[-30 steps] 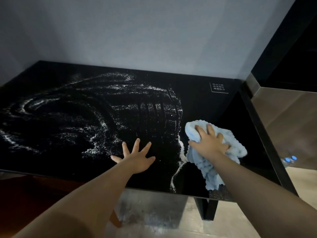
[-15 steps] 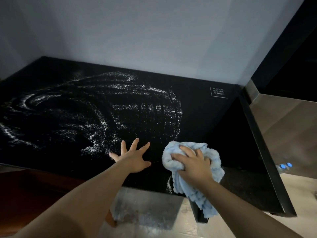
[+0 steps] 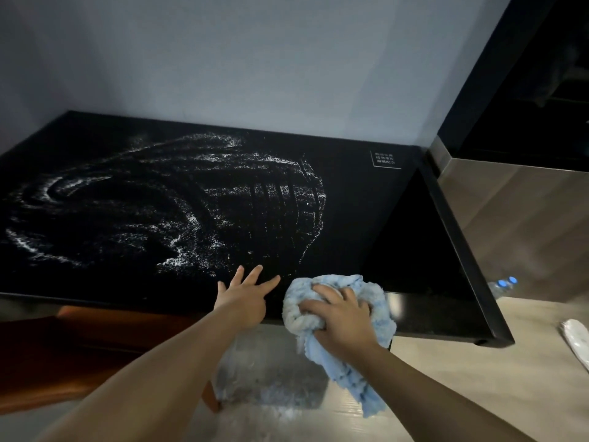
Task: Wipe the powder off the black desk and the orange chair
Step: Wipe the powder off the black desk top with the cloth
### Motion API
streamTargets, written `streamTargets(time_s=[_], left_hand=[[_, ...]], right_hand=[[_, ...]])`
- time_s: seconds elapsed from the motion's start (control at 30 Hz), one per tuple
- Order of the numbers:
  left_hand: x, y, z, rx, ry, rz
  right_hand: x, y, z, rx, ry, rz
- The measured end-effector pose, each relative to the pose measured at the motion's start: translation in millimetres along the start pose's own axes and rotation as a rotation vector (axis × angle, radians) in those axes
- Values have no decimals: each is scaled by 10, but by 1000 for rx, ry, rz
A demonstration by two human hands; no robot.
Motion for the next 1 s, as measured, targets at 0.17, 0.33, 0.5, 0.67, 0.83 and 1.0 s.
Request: streamTargets(time_s=[0.17, 0.33, 0.5, 0.67, 0.83, 1.0], left_hand=[[33, 99, 45, -23, 33, 45], [52, 175, 99, -34, -9, 98], [55, 236, 139, -49, -47, 138], [45, 273, 173, -64, -93, 179], [55, 310, 192, -76, -87, 212], [44, 312, 135, -45, -43, 222]], right_hand=[[-28, 148, 42, 1, -15, 32], [-52, 273, 68, 0, -13, 72], [-92, 432, 106, -8, 29, 64], [-152, 590, 175, -127, 226, 11], [-11, 752, 409, -220, 295, 121], [-57, 694, -54, 163, 48, 162]])
Point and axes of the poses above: each hand's wrist, its own y-axis away from the middle knuckle, its own z-axis out of the palm, x = y × z, the point moved 8 cm from there along -y, towards the middle knuckle, and after that the axes turned 9 degrees about z, right-handed, at the moved point
